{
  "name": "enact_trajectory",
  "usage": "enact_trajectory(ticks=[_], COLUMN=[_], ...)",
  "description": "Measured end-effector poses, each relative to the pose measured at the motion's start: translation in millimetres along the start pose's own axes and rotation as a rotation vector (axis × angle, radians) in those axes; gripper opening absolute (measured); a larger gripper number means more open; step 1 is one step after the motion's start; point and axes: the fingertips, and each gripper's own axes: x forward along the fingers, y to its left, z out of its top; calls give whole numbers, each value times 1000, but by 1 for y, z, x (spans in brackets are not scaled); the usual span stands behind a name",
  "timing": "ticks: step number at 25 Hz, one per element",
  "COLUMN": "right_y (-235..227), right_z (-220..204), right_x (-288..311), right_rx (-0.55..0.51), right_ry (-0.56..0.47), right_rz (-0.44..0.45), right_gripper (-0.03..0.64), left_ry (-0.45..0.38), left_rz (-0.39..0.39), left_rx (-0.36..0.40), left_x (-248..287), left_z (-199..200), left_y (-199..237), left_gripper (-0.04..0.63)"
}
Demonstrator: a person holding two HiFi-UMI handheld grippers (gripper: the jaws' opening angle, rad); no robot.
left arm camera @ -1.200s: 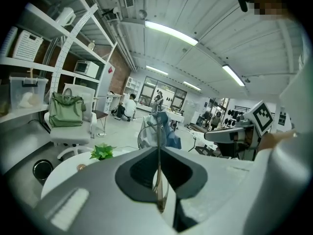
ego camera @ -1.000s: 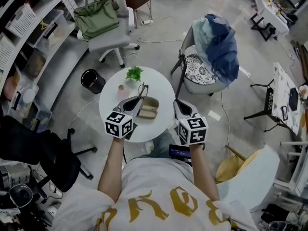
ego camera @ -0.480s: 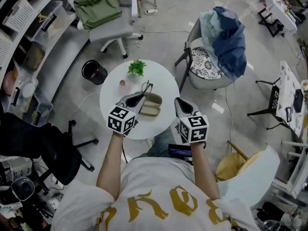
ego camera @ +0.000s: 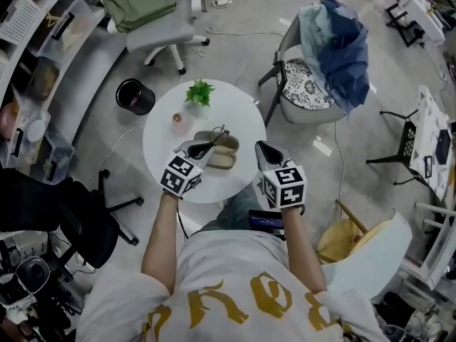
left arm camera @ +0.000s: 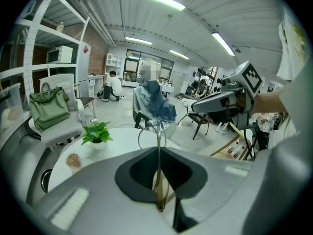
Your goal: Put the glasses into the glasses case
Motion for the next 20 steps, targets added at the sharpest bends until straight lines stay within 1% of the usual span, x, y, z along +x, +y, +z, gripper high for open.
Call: enact_trajectory(ticks=[5, 8, 11, 16, 20], right_y=[0, 2, 4, 3, -1], right_z=[-15, -24, -30, -37, -42], right_x=[12, 18, 22, 27, 29], right_rx=[-11, -11, -13, -5, -7], right_ry=[44, 69, 87, 103, 111], right_rz=[31, 47, 63, 74, 77], right_gripper=[23, 23, 23, 23, 23], left_ry=[110, 167, 206, 254, 308], left_rz=[-20, -49, -69, -95, -99], left_rx=[107, 153, 187, 219, 262], left_x=[16, 23, 30, 39, 47], left_z=[-21, -33, -42, -52, -63], left_y=[-1, -6, -9, -13, -12], left_gripper=[17, 17, 18, 17, 18])
